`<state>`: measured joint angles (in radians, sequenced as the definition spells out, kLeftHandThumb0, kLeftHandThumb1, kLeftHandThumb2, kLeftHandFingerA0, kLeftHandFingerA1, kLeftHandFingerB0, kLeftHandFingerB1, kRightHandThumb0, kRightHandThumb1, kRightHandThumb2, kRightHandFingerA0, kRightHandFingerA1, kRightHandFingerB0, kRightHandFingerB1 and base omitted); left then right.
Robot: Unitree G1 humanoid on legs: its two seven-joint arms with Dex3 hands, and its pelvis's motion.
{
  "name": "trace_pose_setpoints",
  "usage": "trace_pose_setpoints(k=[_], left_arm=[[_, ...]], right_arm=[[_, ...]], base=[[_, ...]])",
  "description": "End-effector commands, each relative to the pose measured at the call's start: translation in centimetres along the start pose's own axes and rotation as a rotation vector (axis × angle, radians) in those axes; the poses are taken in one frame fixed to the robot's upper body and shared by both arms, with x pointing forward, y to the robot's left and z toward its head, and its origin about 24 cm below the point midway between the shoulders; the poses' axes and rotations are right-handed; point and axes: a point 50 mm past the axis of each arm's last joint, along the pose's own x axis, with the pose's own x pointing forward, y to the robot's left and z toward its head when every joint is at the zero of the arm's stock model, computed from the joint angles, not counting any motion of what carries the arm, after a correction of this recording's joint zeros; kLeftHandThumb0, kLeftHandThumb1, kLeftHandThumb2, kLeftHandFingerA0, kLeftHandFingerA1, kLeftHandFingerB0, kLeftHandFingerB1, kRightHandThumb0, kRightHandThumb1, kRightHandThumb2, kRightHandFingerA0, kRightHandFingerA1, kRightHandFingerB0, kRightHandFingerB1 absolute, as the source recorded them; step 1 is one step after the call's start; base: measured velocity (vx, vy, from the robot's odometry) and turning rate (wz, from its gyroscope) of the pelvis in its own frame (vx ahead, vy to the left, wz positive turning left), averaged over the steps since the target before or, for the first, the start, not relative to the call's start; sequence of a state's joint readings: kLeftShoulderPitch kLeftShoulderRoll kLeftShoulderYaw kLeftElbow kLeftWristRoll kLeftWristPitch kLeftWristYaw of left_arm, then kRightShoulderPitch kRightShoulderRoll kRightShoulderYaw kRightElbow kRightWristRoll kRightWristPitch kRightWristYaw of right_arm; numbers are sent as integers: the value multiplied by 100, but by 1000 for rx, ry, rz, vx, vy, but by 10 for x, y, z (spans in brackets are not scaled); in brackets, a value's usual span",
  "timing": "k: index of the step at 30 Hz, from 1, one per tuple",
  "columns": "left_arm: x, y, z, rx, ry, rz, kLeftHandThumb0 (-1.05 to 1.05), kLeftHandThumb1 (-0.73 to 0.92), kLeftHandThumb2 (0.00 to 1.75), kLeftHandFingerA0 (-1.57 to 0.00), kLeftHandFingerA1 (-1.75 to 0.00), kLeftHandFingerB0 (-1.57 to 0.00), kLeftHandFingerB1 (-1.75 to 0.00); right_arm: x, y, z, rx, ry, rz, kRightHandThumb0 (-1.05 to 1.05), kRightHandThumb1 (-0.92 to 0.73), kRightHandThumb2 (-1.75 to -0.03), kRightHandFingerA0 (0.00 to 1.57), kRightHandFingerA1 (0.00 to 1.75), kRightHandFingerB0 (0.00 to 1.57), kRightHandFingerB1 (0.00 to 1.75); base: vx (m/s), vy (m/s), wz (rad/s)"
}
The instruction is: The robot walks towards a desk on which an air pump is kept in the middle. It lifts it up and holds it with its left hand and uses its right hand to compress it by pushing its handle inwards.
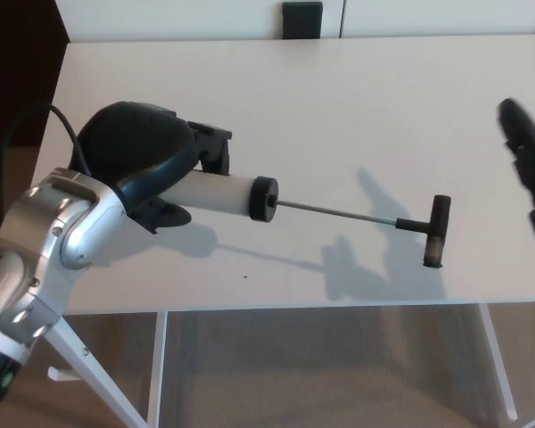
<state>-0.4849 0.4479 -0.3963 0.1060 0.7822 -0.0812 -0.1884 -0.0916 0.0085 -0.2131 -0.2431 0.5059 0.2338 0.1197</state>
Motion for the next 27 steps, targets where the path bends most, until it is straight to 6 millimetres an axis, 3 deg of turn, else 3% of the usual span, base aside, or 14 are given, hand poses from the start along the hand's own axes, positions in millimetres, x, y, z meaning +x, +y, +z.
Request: trace_pose_setpoints(k=[1, 2, 3, 6, 7, 9, 10, 17, 27], left_arm=[[2, -1, 5, 7, -13, 3, -21, 72, 58, -71, -168, -79, -80], [2, -1, 5, 7, -13, 3, -21, 72, 58, -71, -168, -79, -80], [3, -2, 6, 5, -13, 4, -20, 73, 58, -72, -168, -75, -94], [3, -2, 8, 6, -21, 11, -18, 72, 58, -72, -168, -75, -95], [3, -2, 9, 6, -25, 14, -15, 75, 58, -71, -169, -65, -122], [3, -2, 9, 5, -30, 15, -15, 75, 58, -71, -169, -65, -122], [2, -2, 9, 1, -30, 16, -16, 76, 52, -73, -175, -54, -145], [-1, -1, 5, 5, -19, 8, -8, 77, 57, -71, -170, -55, -144], [-3, -1, 4, 14, -16, 7, -15, 75, 54, -69, -171, -53, -143]], right_arm=[[-3, 5, -23, -51, 106, 0, -83, -79, -111, 5, 29, 9, 24], [-3, 5, -23, -51, 106, 0, -83, -79, -111, 5, 29, 9, 24], [-4, 5, -27, -52, 115, -1, -85, -80, -112, 6, 27, 6, 20], [-7, 5, -38, -51, 146, -1, -84, -84, -114, 6, 25, 6, 18], [-9, 4, -42, -50, 159, -2, -82, -84, -113, 6, 25, 6, 19], [-10, 3, -46, -49, 170, -5, -82, -84, -113, 6, 25, 6, 19], [-11, 0, -48, -58, 177, -12, -81, -83, -112, 6, 26, 7, 20], [-9, -22, -56, -124, 212, -75, -83, -82, -112, 7, 25, 6, 18], [-4, -28, -56, -125, 200, -79, -82, -80, -112, 6, 29, 6, 20]], base=[[0, 0, 0], [0, 0, 0], [0, 0, 0], [0, 0, 0], [0, 0, 0], [0, 0, 0], [0, 0, 0], [0, 0, 0], [0, 0, 0]])
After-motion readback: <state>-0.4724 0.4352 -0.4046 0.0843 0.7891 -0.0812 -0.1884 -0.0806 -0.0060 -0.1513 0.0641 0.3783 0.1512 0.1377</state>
